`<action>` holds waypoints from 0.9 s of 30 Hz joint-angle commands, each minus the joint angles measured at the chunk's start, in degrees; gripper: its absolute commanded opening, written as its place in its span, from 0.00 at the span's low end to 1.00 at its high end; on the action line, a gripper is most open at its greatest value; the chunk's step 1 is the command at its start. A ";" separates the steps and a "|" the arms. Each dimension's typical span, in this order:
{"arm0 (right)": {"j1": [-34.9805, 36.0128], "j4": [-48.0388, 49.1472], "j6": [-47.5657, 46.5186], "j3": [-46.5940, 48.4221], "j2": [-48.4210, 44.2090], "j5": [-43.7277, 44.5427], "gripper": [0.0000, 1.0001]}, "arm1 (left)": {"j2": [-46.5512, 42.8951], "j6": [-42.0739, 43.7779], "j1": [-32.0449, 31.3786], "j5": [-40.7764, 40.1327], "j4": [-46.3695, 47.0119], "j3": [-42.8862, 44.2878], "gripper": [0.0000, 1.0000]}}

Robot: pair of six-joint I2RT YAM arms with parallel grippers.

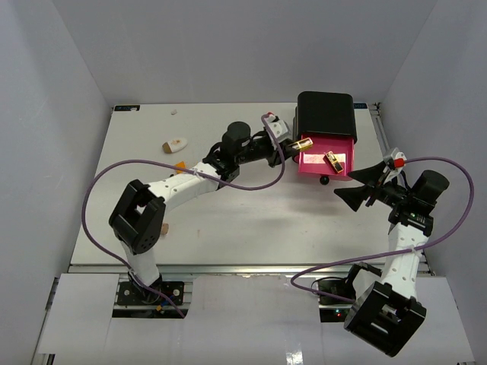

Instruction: Organize the makeup

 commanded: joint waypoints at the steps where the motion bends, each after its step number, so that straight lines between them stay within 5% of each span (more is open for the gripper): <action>1: -0.60 2.09 -0.44 -0.32 -0.08 0.02 0.92 | 6.78 -0.67 -3.62 -5.51 -4.65 8.59 0.00; 10: -0.79 2.02 -0.33 -0.41 0.49 0.03 0.92 | 18.84 -1.84 -7.71 -18.49 -7.00 22.85 0.00; 19: -0.88 4.39 1.04 -0.90 0.76 -0.30 0.93 | 23.94 -0.11 -8.75 -27.35 -8.11 28.36 0.01; 27: -0.88 4.76 1.42 -1.28 0.76 -0.08 0.93 | 27.05 0.70 -9.38 -28.32 -10.88 31.76 0.29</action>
